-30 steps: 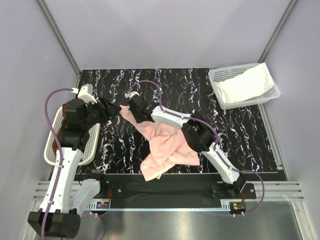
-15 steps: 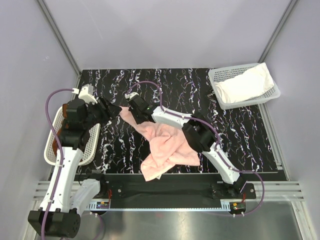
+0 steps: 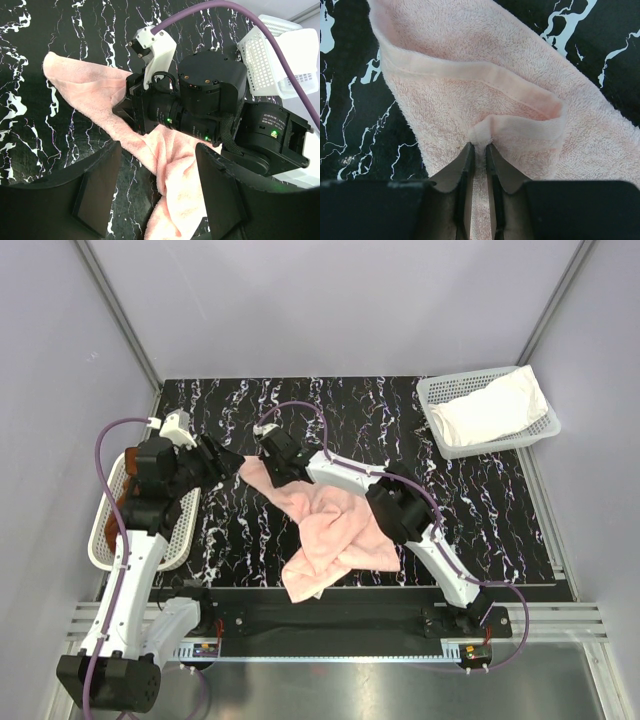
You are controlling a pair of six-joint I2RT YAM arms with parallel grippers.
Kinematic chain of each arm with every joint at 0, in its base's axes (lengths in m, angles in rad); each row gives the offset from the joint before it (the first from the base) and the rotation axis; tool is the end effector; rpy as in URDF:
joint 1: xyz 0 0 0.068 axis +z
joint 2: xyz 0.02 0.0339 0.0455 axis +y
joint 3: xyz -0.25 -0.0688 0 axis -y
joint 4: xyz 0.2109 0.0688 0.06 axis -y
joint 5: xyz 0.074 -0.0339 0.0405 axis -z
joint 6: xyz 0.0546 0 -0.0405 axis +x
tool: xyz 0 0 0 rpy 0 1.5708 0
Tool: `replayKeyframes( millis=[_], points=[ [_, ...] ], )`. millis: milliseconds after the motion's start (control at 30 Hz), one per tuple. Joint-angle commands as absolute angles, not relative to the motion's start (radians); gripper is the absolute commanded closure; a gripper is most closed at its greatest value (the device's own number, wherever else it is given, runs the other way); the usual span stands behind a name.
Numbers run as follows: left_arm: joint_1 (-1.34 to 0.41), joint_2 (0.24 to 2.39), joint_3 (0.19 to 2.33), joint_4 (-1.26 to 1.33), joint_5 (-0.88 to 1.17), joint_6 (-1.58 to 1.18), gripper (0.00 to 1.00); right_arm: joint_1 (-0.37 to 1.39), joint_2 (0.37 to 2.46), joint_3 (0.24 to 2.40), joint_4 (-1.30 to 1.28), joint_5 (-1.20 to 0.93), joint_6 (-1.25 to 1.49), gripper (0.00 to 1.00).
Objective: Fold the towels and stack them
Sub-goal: Flatten out the crumpled towel
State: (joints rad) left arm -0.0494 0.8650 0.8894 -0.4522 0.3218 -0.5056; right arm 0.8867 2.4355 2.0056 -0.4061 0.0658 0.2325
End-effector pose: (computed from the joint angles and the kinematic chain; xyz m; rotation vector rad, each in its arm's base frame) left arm 0.1806 -0.0262 0.3167 -0.2525 2.0239 -0.6740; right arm 0.3270 0.3954 0.1470 -0.7581 2.3310 0.4324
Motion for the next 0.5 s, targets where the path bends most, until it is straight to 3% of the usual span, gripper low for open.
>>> replayKeyframes(
  millis=[0, 100, 167, 267, 333, 467],
  points=[
    [-0.046, 0.858, 0.881, -0.394, 0.33, -0.511, 0.34, 0.879, 2.37, 1.988, -0.387, 0.046, 0.253, 0.78],
    [-0.046, 0.861, 0.876, -0.393, 0.328, -0.509, 0.34, 0.874, 2.362, 1.99, -0.383, 0.037, 0.264, 0.66],
    [-0.046, 0.864, 0.877, -0.393, 0.328, -0.508, 0.34, 0.868, 2.356, 1.987, -0.374, 0.02, 0.268, 0.64],
    [-0.046, 0.867, 0.874, -0.39, 0.328, -0.511, 0.34, 0.859, 2.353, 1.979, -0.364, 0.002, 0.281, 0.7],
    [-0.046, 0.867, 0.871, -0.385, 0.331, -0.512, 0.34, 0.856, 2.353, 1.974, -0.356, -0.026, 0.287, 0.8],
    [-0.046, 0.868, 0.868, -0.383, 0.333, -0.511, 0.34, 0.848, 2.352, 1.967, -0.345, -0.041, 0.299, 0.84]
  ],
)
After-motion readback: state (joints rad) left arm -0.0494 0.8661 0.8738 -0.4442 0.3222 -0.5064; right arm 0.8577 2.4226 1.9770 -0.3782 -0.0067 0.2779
